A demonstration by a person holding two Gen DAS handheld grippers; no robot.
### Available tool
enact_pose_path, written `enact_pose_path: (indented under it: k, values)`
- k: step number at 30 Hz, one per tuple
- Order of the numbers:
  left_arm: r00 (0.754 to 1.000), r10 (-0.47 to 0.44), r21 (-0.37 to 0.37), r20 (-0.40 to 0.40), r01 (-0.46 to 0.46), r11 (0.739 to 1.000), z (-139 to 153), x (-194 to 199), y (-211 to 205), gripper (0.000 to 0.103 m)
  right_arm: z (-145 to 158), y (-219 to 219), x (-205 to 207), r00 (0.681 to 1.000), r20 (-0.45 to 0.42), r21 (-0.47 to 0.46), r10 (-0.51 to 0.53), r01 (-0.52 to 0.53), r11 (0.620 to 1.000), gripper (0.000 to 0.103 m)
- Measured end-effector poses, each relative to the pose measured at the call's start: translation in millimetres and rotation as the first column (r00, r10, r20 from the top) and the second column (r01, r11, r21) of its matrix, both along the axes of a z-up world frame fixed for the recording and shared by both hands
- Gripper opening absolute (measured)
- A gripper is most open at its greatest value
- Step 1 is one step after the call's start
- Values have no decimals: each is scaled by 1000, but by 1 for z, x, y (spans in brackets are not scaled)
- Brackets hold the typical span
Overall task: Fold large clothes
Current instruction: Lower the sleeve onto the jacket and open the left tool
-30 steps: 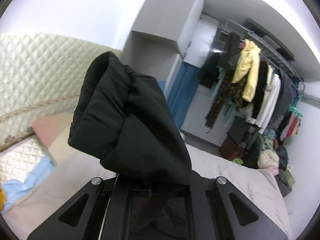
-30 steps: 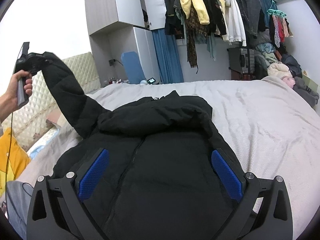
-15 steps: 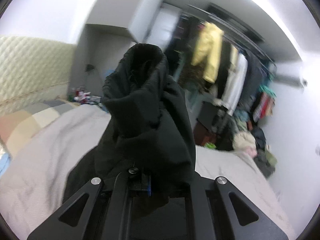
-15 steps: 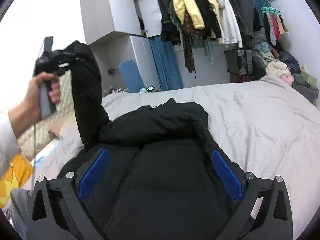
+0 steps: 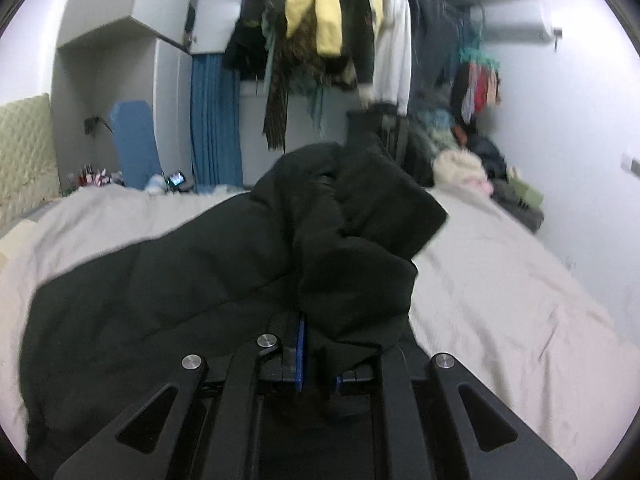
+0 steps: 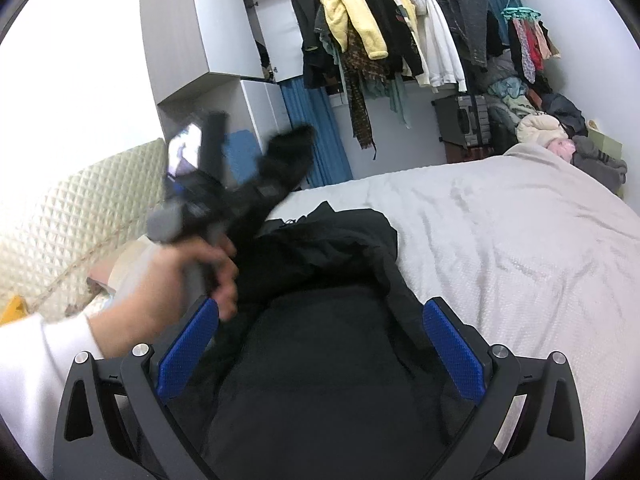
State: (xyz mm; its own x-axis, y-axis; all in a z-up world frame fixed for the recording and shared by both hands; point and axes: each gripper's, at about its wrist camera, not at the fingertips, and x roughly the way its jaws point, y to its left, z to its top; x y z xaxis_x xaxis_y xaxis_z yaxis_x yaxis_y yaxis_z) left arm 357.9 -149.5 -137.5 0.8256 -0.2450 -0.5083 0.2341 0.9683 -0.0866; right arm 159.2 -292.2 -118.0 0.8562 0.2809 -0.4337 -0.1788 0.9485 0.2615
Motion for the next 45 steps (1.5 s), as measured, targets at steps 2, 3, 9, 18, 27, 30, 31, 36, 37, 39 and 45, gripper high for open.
enact_pose_path:
  k: [2,3,9,18,27,30,31,36,37,39,45]
  values:
    - [999,1,2,-43,-1,1000,-23,10,-13,11,-2,-4,3,1000,-3,15,-5,5,1000,103]
    - [998,3,-2,-60,-3,1000,-32,12,-15,11,-3,-7,4,1000,-5,20,-8,8,1000,103]
    - [991,48,28,-126,-45,999,-75,21,-25,11,-14,-19,14,999,-35,62,-23,25,998,103]
    - [987,79,111,-137,-64,992,-63,14,-39,24,-16,-20,14,999,-31,39,-26,27,999,103]
    - [998,5,68,-65,-1,998,-17,-29,-26,82,-6,-12,5,999,29,-22,-28,28,999,103]
    - [999,28,3,-40,-28,1000,5,-43,3,85,2,-3,4,998,58,-40,-9,11,999,103]
    - [998,43,-14,-38,-43,999,12,-46,14,86,5,2,6,998,63,-49,5,-1,999,103]
    - [992,129,-55,-5,-129,990,44,-55,80,92,23,26,20,993,87,-75,81,-75,994,103]
    - [989,147,-62,-1,-146,987,50,-55,94,98,29,34,28,990,101,-97,96,-86,992,103]
    - [982,186,-79,13,-184,980,60,-54,120,103,36,46,40,986,122,-138,115,-98,986,103]
    - [967,255,-114,-24,-256,960,68,-31,184,103,39,85,109,983,119,-267,141,-105,958,103]
